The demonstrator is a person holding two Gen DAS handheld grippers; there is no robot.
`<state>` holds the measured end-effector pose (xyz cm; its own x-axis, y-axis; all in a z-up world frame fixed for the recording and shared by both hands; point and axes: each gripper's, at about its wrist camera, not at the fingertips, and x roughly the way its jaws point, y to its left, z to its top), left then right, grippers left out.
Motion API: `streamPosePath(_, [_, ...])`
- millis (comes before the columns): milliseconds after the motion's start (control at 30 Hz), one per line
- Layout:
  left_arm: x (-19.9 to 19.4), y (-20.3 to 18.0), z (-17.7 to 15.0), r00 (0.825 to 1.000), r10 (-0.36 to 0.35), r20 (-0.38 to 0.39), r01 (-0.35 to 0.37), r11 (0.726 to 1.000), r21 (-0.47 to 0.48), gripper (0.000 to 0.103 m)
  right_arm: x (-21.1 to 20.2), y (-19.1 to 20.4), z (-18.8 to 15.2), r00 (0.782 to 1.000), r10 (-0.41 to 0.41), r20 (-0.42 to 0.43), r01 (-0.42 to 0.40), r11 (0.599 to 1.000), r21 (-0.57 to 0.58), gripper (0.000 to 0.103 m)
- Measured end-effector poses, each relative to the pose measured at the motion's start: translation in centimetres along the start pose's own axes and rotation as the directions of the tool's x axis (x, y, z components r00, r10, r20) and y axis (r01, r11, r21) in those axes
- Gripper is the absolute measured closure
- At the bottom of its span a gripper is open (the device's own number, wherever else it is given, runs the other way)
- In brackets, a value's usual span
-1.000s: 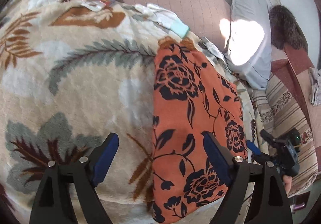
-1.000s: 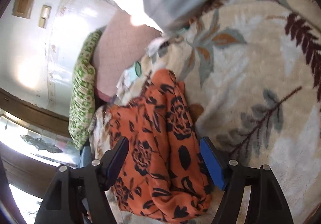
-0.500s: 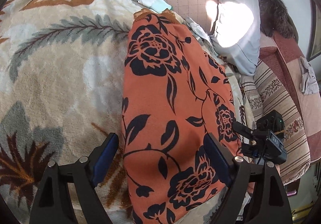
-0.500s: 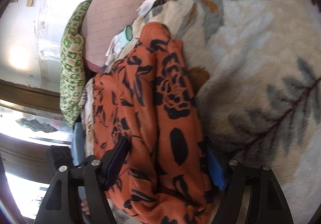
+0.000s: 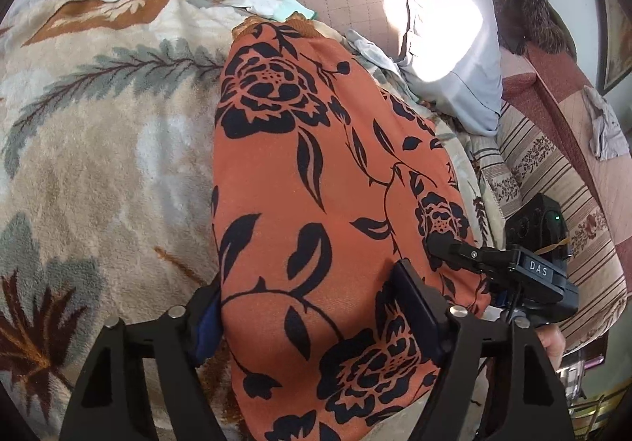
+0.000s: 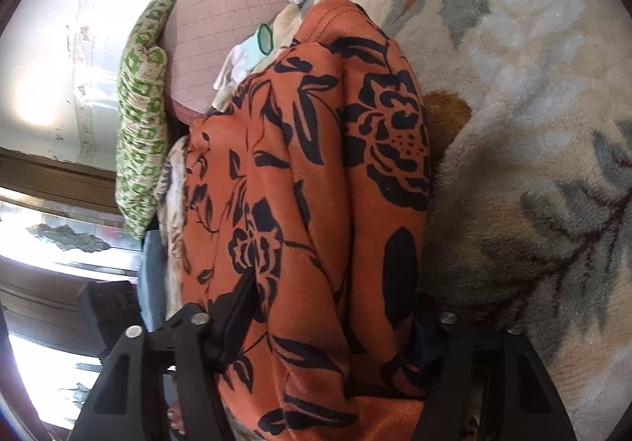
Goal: Fold small clothes
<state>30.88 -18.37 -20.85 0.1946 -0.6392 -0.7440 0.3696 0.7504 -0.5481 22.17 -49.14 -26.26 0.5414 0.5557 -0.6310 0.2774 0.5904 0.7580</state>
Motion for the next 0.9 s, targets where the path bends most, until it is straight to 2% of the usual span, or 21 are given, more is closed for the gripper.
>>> streamPosePath(100, [-0.1, 0.2, 0.0, 1.0, 0.011, 0.012, -0.011, 1.0, 0.003, 0.035, 0.1, 1.2, -0.2, 0.999, -0.045, 0.015, 0.045, 0.998, -0.039, 0.045])
streamPosePath(167, [-0.5, 0.1, 0.0, 1.0, 0.017, 0.026, -0.017, 1.0, 0.014, 0.049, -0.1, 2.1, -0.4, 0.997, -0.065, 0.029, 0.067, 0.996, -0.066, 0.048])
streamPosePath(267, [-1.1, -0.6, 0.2, 0.998, 0.028, 0.05, -0.03, 0.998, 0.047, 0.059, -0.7, 3.6, -0.6, 0.995, -0.089, 0.053, 0.094, 0.989, -0.115, 0.051])
streamPosePath(333, [-1.8, -1.0, 0.3, 0.998, 0.027, 0.065, -0.031, 0.998, 0.064, 0.062, -1.1, 4.6, -0.8, 0.993, -0.1, 0.069, 0.109, 0.983, -0.146, 0.052])
streamPosePath(567, [-5.1, -1.8, 0.4, 0.99, 0.04, 0.134, -0.054, 0.993, 0.101, 0.065, -2.2, 7.4, -1.6, 0.987, -0.098, 0.131, 0.122, 0.974, -0.191, 0.053])
streamPosePath(633, [-6.3, -2.0, 0.3, 0.984, 0.063, 0.164, -0.083, 0.99, 0.113, 0.065, -2.6, 8.3, -2.0, 0.987, -0.075, 0.146, 0.105, 0.972, -0.21, 0.057])
streamPosePath(700, [-7.8, -2.0, 0.2, 0.978, 0.078, 0.193, -0.102, 0.987, 0.12, 0.065, -2.9, 10.0, -2.6, 0.989, 0.016, 0.148, 0.021, 0.969, -0.245, 0.061])
streamPosePath(800, [-9.5, -1.9, -0.2, 0.968, 0.118, 0.221, -0.148, 0.981, 0.126, 0.065, -2.8, 13.0, -4.3, 0.986, -0.005, 0.168, 0.06, 0.943, -0.326, 0.061])
streamPosePath(900, [-11.0, -1.2, -1.5, 0.959, 0.162, 0.231, -0.194, 0.973, 0.126, 0.065, -1.9, 14.5, -5.6, 0.99, 0.019, 0.142, 0.033, 0.935, -0.353, 0.061])
